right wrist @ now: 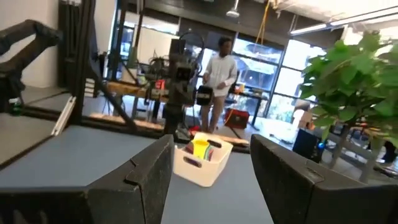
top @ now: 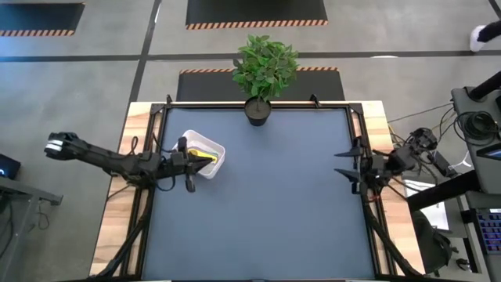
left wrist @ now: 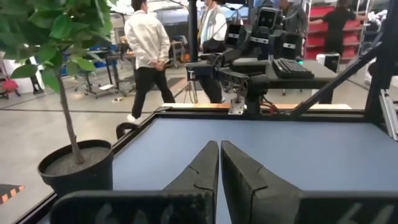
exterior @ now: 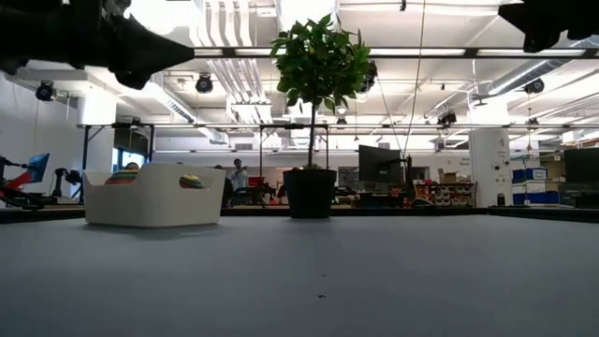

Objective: Nest measuring cups in basket
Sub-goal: Return to Home Position

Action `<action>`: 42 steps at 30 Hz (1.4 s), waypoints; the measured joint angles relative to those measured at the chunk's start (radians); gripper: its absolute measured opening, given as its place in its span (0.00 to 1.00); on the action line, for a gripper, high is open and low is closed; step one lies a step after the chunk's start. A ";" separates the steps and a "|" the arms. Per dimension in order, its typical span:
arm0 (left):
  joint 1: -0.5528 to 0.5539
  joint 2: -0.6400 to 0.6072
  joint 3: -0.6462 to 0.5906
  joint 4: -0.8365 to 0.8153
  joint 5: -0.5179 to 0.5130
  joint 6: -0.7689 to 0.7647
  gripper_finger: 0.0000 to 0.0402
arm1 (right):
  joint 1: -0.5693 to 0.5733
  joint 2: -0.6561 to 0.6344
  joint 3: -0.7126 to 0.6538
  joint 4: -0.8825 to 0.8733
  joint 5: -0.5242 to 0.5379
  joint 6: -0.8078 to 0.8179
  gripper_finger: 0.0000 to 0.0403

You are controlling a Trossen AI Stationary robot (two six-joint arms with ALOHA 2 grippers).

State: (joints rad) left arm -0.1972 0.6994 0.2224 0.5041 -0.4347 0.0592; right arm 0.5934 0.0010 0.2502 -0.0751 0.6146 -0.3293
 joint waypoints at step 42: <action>0.016 0.123 -0.206 0.317 -0.018 0.002 0.00 | -0.159 0.024 -0.238 0.155 0.015 0.322 0.50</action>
State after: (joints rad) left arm -0.1813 0.8224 0.0162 0.8214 -0.4530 0.0616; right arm 0.4342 0.0246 0.0120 0.0804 0.6292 -0.0071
